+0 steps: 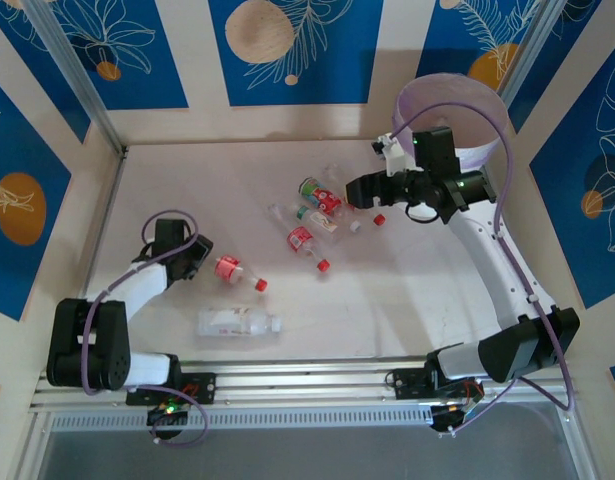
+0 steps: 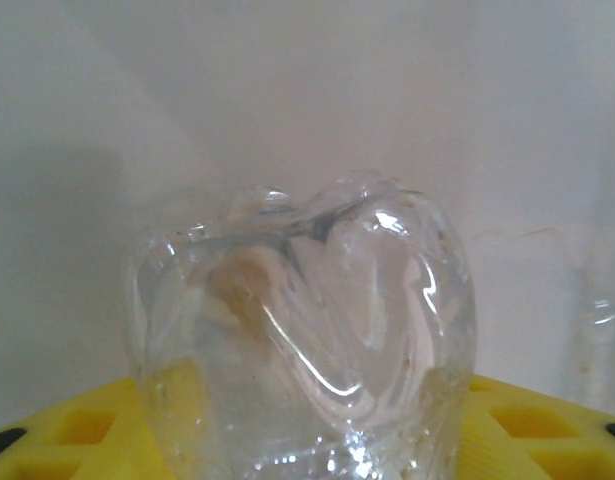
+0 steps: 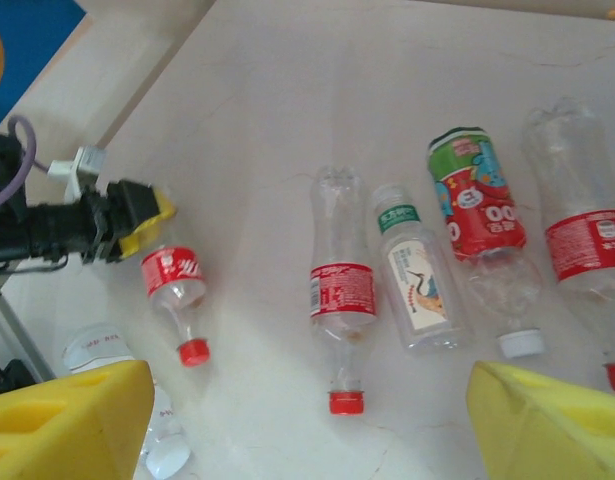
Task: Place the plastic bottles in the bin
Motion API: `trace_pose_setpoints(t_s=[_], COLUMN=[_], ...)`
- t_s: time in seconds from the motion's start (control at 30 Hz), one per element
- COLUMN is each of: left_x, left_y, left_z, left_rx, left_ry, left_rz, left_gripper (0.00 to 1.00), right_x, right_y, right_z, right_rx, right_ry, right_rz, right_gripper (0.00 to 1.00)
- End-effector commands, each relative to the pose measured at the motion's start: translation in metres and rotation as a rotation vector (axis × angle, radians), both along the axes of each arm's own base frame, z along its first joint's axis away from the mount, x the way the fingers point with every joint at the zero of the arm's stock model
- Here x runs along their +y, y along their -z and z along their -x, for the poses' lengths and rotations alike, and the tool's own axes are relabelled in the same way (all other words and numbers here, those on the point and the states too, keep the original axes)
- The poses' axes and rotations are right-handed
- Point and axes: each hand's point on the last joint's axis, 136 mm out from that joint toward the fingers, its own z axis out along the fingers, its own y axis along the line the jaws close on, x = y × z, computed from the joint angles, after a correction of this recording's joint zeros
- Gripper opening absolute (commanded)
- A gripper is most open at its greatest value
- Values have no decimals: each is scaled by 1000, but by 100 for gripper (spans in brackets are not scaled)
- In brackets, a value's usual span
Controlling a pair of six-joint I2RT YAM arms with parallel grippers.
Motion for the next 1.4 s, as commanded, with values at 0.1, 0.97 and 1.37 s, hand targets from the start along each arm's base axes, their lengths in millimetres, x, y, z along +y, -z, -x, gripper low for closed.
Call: trace_pose_setpoints(t_s=[0.1, 0.97, 1.37], left_x=[-27, -169, -188], left_y=[-47, -138, -148], left_z=[-46, -76, -78], left_rx=[-158, -424, -464], left_ry=[59, 482, 511], left_rz=[80, 230, 267], left_gripper=[51, 34, 34], right_x=[35, 162, 178], right_y=[6, 97, 123], right_z=[15, -2, -7], right_rx=[81, 376, 442], right_ry=[-98, -278, -286], right_rz=[-31, -49, -61], right_gripper=[81, 82, 78])
